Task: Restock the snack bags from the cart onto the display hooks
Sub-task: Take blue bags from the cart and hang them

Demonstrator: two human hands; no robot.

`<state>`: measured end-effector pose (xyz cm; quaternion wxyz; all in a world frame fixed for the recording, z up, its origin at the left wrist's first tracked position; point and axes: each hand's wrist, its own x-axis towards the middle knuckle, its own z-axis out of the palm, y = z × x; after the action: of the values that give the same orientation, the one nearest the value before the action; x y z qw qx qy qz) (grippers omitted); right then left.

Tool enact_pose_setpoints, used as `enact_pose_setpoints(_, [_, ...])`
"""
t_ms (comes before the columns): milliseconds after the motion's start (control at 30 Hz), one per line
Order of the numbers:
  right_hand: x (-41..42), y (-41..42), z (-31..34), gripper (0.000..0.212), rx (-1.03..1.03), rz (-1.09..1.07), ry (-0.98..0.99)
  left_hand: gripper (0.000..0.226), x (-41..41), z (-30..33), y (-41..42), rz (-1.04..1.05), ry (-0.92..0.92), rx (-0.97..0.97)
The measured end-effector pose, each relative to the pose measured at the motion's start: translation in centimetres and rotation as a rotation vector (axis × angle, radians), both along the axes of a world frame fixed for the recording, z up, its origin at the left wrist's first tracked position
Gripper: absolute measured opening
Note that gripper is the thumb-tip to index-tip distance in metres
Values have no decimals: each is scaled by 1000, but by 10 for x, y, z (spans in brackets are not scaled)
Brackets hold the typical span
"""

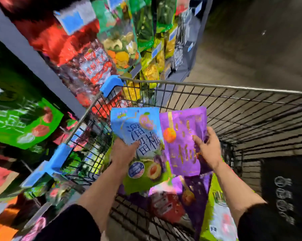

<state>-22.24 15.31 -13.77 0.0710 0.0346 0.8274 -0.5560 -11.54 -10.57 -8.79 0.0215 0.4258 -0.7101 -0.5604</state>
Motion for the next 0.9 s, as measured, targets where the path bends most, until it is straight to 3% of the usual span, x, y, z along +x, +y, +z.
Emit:
enact_pose_setpoints(100, [15, -15, 64, 45, -49, 43, 133, 56, 22, 53, -1, 60, 164, 29])
enact_pose_setpoints(200, [35, -43, 130, 44, -127, 103, 260, 47, 54, 94, -20, 170, 240, 48])
enact_pose_setpoints(333, [74, -91, 205, 43, -193, 159, 423, 26, 106, 147, -47, 281, 488, 45])
enact_pose_setpoints(467, [132, -143, 252, 59, -277, 241, 506, 35, 172, 177, -79, 376, 658, 18])
enact_pose_setpoints(633, [208, -217, 265, 37, -350, 414, 506, 19, 281, 184, -115, 571, 725, -15])
enact_pose_setpoints(900, [325, -320, 221, 44, -357, 709, 390, 25, 440, 165, -147, 912, 605, -125])
